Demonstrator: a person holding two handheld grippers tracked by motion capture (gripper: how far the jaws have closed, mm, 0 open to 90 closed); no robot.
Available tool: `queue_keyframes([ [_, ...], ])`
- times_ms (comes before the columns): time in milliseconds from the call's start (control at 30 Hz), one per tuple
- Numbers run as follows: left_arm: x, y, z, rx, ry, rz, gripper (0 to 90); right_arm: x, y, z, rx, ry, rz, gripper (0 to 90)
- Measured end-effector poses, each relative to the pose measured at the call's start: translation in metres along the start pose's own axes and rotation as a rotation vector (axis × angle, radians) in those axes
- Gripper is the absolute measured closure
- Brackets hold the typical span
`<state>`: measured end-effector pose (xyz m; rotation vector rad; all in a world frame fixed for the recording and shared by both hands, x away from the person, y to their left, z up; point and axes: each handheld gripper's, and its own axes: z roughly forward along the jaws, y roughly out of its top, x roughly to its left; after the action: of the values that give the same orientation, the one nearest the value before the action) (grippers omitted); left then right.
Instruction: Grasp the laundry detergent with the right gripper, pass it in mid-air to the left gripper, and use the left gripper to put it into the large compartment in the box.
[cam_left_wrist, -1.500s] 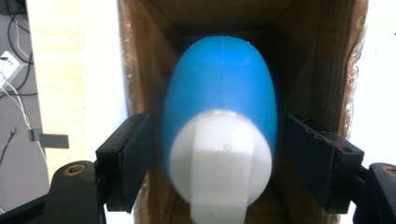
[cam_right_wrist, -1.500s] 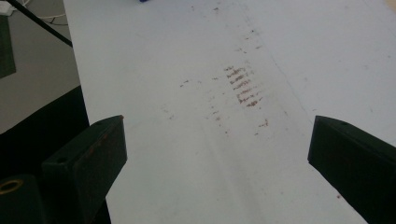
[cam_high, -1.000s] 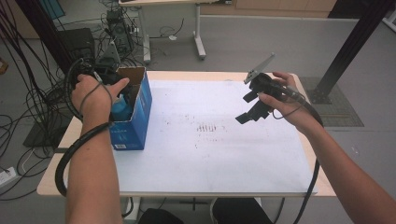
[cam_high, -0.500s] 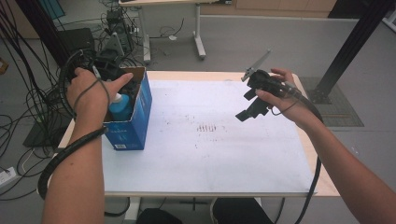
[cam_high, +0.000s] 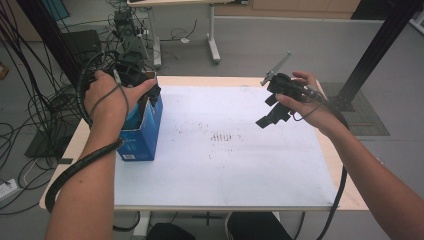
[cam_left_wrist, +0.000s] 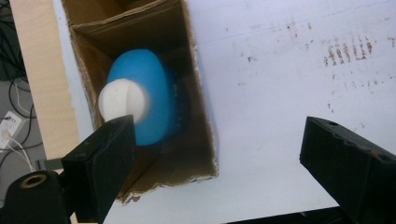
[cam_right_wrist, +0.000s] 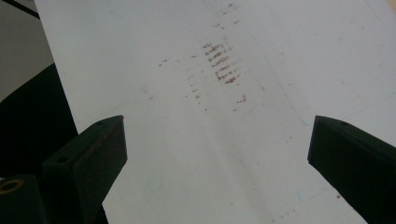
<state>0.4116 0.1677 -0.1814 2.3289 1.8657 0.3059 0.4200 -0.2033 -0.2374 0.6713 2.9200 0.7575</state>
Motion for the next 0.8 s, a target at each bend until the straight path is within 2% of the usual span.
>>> queue_keyframes([
  [267, -0.015, -0.001, 0.004, 0.003, -0.011, 0.054, 11.5, -0.003, -0.001, -0.001, 0.013, -0.009, 0.002, 4.5],
  [533, -0.026, -0.001, 0.004, 0.000, -0.021, 0.086, 11.1, -0.009, 0.001, -0.003, 0.029, -0.017, 0.011, 4.6],
  [800, -0.038, -0.002, 0.003, 0.000, -0.038, 0.111, 10.2, -0.024, 0.003, -0.005, 0.039, -0.038, 0.052, 4.6],
])
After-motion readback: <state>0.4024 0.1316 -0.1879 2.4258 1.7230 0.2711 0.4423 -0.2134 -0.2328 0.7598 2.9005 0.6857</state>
